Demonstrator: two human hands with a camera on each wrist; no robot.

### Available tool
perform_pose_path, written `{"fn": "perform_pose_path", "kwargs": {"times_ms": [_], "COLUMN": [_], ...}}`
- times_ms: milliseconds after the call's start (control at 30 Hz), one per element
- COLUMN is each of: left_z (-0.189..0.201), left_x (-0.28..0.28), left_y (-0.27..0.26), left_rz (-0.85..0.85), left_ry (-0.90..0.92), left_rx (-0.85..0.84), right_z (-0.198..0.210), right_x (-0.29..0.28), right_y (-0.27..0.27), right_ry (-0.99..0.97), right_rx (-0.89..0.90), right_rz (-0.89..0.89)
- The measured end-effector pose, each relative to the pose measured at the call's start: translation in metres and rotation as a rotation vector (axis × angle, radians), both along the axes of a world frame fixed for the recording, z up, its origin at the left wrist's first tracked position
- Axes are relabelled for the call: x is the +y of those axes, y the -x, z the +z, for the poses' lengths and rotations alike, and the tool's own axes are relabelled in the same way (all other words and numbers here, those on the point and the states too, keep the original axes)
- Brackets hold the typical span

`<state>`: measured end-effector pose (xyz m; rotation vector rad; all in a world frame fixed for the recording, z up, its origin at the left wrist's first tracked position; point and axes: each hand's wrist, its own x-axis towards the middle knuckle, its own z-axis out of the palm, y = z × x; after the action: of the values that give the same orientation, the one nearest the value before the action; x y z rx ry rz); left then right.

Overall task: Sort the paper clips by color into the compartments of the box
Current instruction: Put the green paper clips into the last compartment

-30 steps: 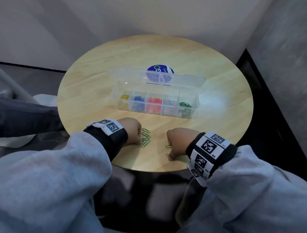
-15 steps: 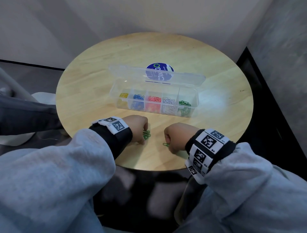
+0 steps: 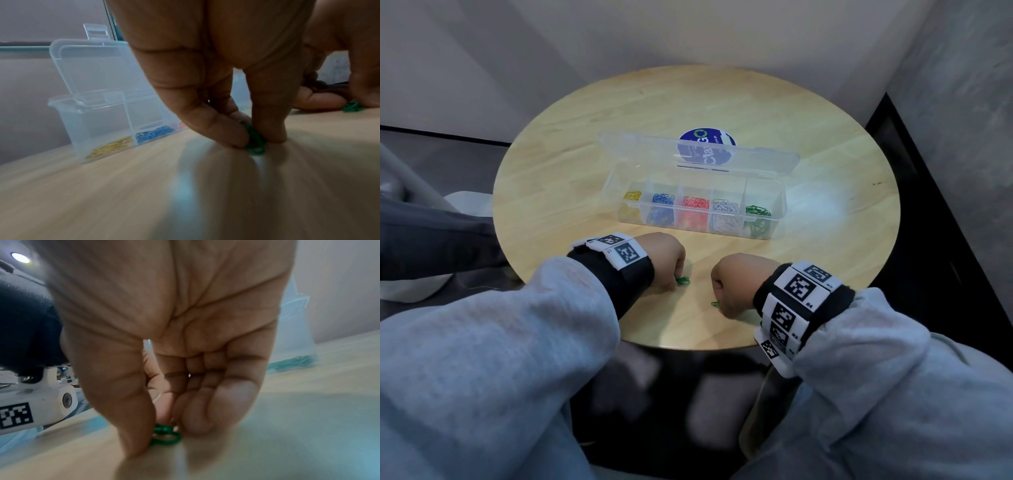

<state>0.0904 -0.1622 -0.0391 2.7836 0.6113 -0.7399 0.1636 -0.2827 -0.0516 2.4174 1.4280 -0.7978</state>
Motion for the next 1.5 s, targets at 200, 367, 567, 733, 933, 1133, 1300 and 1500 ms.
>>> {"fn": "perform_pose_path", "kwargs": {"times_ms": [200,367,567,733,933,1133,1300,1500], "left_z": [0.005,0.004,0.005,0.011,0.028,0.027,0.012,0.01], "left_x": [-0.008,-0.009,0.0,0.019,0.037,0.041,0.039,0.021], "left_y": [-0.002,-0.003,0.0,0.007,0.009,0.015,0.018,0.016], "left_rz": [-0.015,-0.038,0.061,0.429,0.654,0.788,0.844,0.328], "left_ry": [-0.013,-0.017,0.102,0.636,1.083,1.153,0.975,0.103], "left_rx": [0.03,0.027,-0.036,-0.211,-0.377,-0.375,-0.298,0.084], "right_z": [0.003,0.006,0.004,0.006,0.009,0.017,0.026,0.026], "right_x": [-0.003,0.001,0.0,0.001,0.002,-0.003,-0.006,0.004], "right_y": [0.002,0.002,0.005,0.007,0.009,-0.006,-0.027,-0.029], "right_ry": [-0.005,0.039,0.026,0.015,-0.016,-0.082,-0.288,-0.424], "right_rx": [0.0,-0.011,0.0,0.016,0.027,0.256,0.705,0.938], "right_rz": [-0.015,0.052,0.059,0.12,0.169,-0.088,-0.56,-0.816]}}
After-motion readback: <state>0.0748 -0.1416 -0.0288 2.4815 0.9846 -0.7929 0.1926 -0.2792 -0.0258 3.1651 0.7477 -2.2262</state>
